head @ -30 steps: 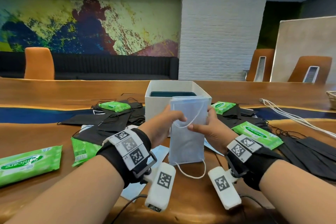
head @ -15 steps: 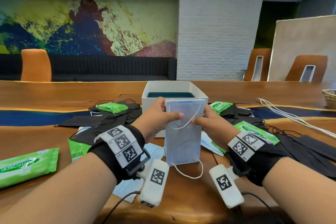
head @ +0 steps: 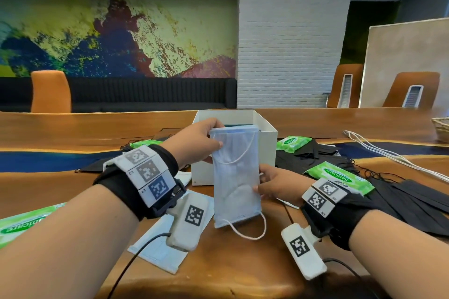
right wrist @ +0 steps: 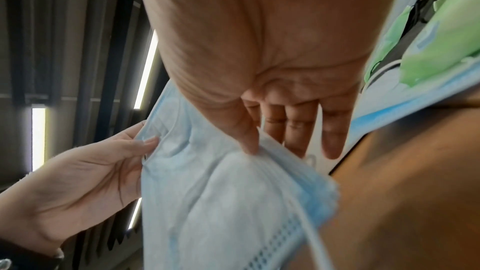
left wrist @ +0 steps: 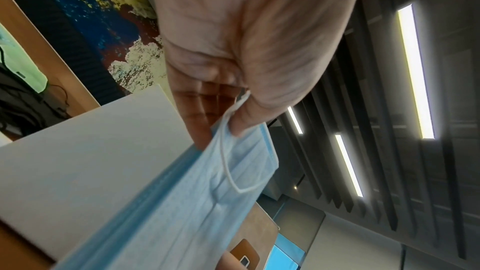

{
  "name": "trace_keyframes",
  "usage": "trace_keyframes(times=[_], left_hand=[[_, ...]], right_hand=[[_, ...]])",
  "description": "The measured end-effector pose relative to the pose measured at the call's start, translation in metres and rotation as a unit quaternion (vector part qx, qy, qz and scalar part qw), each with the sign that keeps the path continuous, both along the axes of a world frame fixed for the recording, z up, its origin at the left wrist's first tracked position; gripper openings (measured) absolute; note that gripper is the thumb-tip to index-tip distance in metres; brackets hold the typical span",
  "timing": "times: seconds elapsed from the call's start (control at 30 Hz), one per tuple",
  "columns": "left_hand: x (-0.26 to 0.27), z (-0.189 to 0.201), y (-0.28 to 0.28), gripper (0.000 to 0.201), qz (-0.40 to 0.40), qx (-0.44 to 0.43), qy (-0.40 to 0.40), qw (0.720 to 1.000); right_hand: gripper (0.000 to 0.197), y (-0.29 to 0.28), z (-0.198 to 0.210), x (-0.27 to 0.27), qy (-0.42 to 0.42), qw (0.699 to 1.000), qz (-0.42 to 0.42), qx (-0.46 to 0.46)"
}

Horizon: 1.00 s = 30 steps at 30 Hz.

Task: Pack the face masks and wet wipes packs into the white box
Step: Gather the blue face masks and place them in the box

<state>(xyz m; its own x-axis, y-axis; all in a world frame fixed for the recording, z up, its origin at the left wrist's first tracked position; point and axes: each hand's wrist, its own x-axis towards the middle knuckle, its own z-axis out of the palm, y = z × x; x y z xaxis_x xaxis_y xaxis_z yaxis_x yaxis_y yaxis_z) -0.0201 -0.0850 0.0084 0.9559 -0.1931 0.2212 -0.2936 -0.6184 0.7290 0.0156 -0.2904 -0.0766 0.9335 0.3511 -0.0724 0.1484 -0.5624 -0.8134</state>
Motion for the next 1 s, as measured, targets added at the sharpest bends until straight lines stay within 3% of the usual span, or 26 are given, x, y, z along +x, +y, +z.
trace_keyframes(times=[0.07,0.13,0.3,0.43,0.57,0.7,0.87,1.0], left_hand=[[0.001,0.004,0.003,0.012,0.023,-0.009,-0.003,1.0],[0.002,0.005,0.006,0.013,0.049,-0.021,-0.002,0.999],[0.005,0.004,0.005,0.016,0.103,-0.115,0.015,0.988],[0.006,0.001,0.002,0.02,0.133,-0.182,0.039,0.973],[0.008,-0.001,0.004,0.028,0.173,-0.109,0.065,0.977],[0.011,-0.005,0.011,0.025,0.139,-0.066,0.083,0.985],[0.022,-0.005,0.027,0.022,0.156,-0.173,0.068,0.97],[0.04,-0.003,0.037,0.026,0.196,-0.352,0.056,0.914]], right_hand=[[0.02,0.0,0.003,0.001,-0.01,0.999,-0.013,0.03],[0.014,0.0,0.007,-0.001,-0.011,0.998,-0.018,0.053],[0.042,0.007,0.01,-0.009,0.01,1.0,0.027,-0.003],[0.034,0.011,0.01,-0.012,-0.018,0.999,0.023,-0.013],[0.039,0.004,0.011,-0.009,-0.044,0.998,0.002,-0.049],[0.023,-0.002,0.021,-0.009,-0.063,0.995,-0.009,-0.072],[0.012,-0.009,0.038,-0.002,-0.134,0.989,-0.043,-0.055],[0.015,-0.014,0.052,0.011,-0.263,0.953,-0.143,-0.043]])
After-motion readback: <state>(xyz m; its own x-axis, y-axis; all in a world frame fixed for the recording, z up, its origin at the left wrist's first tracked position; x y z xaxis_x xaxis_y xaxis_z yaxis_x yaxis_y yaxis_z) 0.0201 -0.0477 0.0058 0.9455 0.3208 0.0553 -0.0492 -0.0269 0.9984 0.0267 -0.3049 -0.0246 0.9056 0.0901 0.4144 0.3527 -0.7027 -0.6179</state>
